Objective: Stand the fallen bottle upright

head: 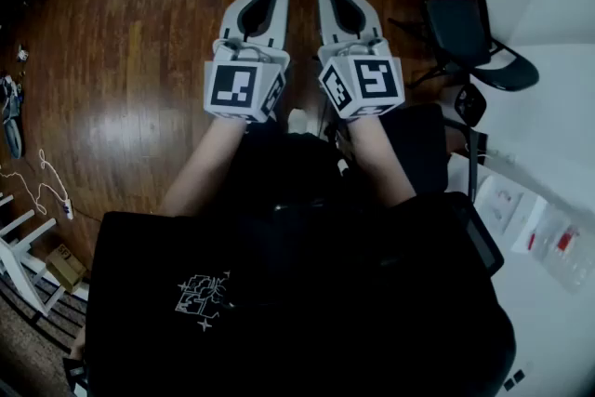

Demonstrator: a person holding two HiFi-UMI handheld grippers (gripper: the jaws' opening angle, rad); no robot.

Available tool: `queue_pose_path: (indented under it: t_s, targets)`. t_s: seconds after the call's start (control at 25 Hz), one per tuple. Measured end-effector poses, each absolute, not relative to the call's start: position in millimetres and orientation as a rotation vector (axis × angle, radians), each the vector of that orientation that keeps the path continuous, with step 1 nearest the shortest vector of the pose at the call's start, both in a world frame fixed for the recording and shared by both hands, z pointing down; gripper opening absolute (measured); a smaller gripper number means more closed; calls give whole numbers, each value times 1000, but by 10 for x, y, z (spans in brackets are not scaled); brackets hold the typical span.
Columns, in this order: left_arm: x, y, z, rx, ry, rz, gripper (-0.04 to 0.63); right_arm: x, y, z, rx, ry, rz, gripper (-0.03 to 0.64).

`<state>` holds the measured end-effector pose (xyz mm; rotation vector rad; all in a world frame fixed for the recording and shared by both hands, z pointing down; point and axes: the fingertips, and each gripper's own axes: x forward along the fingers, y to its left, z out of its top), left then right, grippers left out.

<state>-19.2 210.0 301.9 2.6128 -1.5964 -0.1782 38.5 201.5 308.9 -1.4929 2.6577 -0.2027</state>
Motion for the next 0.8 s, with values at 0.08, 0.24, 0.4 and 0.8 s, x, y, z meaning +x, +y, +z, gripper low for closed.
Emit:
queue_pose_path:
  t_s: [0.08, 0.24, 0.4, 0.8]
  targets:
    - [-195, 2055, 3051, 2615, -1597, -175, -2, 375, 1966, 3123, -1489, 2661, -214, 14]
    - [-270, 1899, 3138, 2594, -1603, -168, 0, 303, 1813, 3190, -1483, 2678, -220, 14]
    - [-373, 1631, 3249, 2592, -1585, -154, -1, 213, 1529, 3286, -1506, 2676, -243, 14]
    - [-844, 510, 3273, 2655, -1505, -170, 0, -344, 398, 3248, -1562, 2634, -211, 14]
